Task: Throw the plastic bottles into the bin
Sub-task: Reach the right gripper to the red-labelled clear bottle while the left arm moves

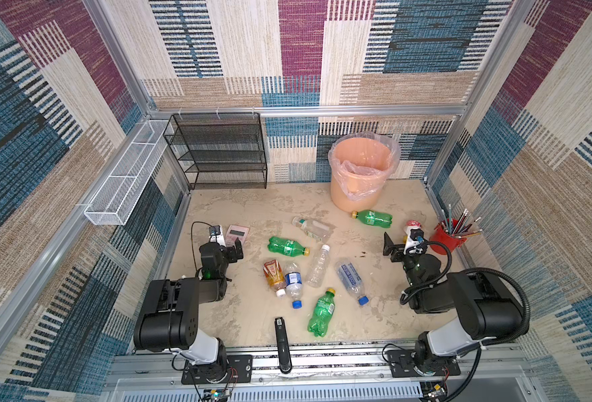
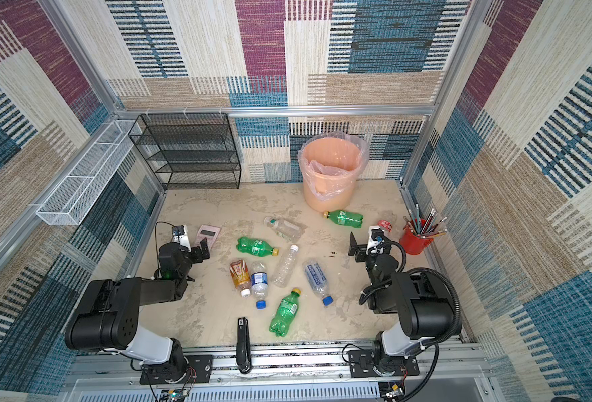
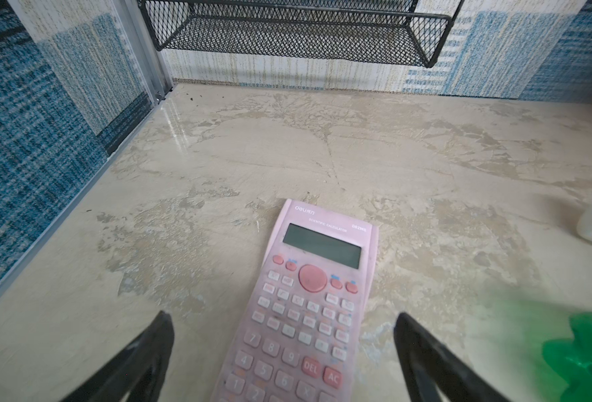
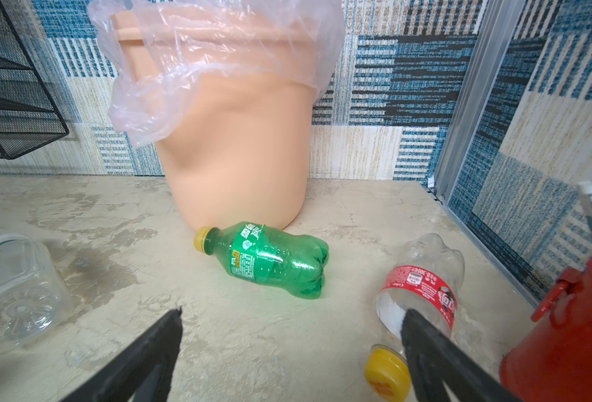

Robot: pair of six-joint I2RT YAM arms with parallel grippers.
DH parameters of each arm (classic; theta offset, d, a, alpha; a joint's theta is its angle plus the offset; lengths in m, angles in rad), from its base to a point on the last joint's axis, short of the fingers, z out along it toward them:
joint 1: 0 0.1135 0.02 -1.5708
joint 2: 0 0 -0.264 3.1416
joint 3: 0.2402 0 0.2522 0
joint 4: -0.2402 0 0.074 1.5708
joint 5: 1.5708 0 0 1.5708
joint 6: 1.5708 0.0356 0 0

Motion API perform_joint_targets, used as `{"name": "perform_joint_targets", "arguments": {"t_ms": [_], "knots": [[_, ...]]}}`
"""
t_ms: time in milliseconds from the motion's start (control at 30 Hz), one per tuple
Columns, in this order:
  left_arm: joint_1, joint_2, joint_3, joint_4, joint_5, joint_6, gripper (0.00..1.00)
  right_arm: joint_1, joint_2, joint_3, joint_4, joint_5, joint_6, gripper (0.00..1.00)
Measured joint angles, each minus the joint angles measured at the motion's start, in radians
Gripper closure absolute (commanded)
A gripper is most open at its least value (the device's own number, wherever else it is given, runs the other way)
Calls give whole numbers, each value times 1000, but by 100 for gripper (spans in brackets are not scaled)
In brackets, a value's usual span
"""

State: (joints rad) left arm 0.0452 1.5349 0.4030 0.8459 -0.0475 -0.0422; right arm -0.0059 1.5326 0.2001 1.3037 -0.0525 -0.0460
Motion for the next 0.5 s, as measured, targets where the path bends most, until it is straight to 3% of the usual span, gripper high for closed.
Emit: {"name": "perform_joint_targets", "arguments": {"t_ms": [133,267,367,500], "knots": [[0,-93,48,-134,9,8,14,0,-121,101,-200,1,14,6],[0,-247,194,-374,13,-11,30,0,-286,293,-539,60,143,14],[-1,-324,330,-591,5,-76,37,3,-384,401,-803,121,326,12],[-28,-353,506,-914,-10,-225,38,5,-406,582,-1175,149,597,23]]}}
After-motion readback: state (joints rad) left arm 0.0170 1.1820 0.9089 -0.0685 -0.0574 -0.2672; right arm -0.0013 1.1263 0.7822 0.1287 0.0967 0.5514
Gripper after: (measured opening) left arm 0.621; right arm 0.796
